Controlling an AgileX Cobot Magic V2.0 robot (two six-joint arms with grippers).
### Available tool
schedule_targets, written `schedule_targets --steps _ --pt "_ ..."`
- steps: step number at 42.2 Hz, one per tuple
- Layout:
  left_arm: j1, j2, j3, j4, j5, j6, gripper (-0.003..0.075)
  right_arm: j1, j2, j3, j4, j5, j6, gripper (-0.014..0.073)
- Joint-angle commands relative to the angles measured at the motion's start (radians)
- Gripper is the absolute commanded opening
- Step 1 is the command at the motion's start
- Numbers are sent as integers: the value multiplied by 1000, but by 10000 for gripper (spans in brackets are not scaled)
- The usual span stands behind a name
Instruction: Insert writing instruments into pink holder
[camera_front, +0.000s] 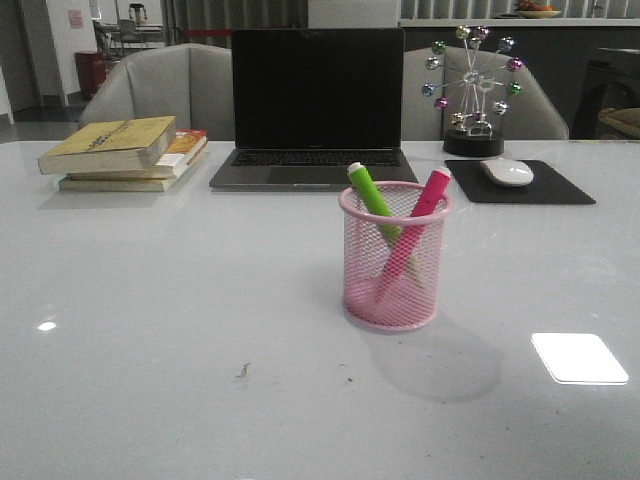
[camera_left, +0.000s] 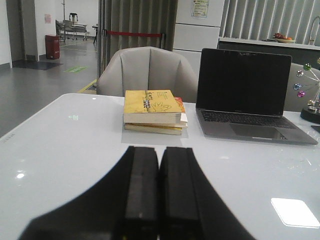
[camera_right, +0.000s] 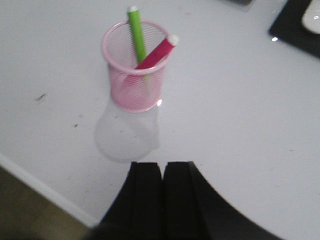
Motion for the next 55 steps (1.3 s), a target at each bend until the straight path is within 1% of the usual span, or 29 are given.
schedule_targets --steps 1,11,15,18,19,21,27,32,55 --pt "-6 -17 -1 -8 -92 -5 92 -98 -126 70 -15 -196 -11 58" --pt "-6 -17 -1 -8 -92 -5 93 -307 -461 393 -13 -575 -11 58" --pt "-6 -17 -1 -8 -92 -5 92 -362 -574 517 -7 -670 -11 58" --pt "-6 -17 -1 -8 -92 -5 92 -391 -634 579 16 -708 -11 58" --pt "-6 -17 -1 -8 -92 -5 92 -401 -654 587 21 -702 -2 58" --pt "-6 -17 -1 -8 -92 -5 93 -412 -682 578 32 -640 1 58" --pt "-6 -17 -1 -8 -92 -5 92 -427 -685 583 37 -610 1 58" --pt "-6 -17 -1 -8 -92 -5 93 -426 -685 583 39 -551 1 58" --pt "-6 -17 -1 -8 -92 -5 92 -423 -685 583 44 -558 1 58"
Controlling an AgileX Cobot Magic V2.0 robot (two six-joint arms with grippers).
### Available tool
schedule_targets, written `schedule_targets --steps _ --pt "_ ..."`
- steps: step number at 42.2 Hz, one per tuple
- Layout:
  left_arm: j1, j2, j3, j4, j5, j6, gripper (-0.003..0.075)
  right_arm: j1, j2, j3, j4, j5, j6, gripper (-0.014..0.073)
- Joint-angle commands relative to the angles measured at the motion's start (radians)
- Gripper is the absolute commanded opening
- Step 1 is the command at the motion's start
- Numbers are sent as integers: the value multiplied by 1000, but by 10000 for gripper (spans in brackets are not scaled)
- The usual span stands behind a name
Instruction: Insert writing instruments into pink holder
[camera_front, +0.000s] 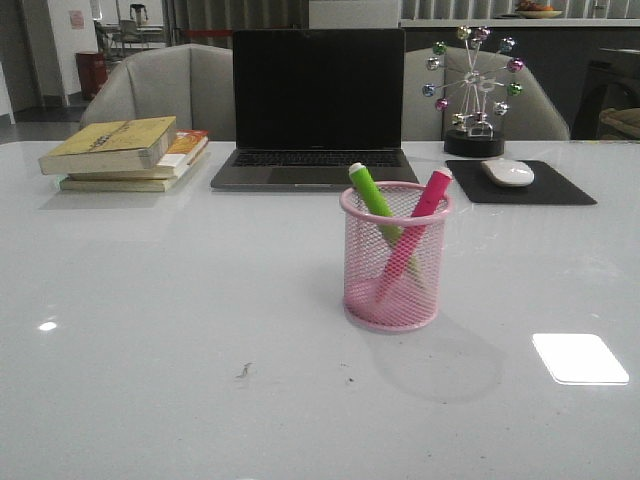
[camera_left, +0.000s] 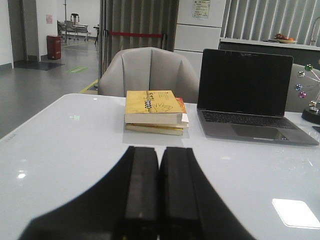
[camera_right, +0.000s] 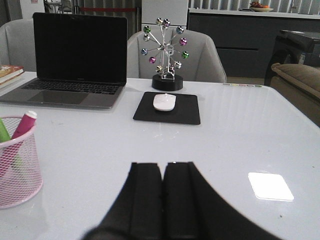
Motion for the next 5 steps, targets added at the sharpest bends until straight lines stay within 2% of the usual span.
schedule_targets --steps 1,5 --pt "-6 -17 -1 -8 -92 -5 93 -4 -23 -11 0 -79 -1 58" --pt "-6 -17 -1 -8 -92 -5 92 -4 -23 -11 0 -79 -1 58"
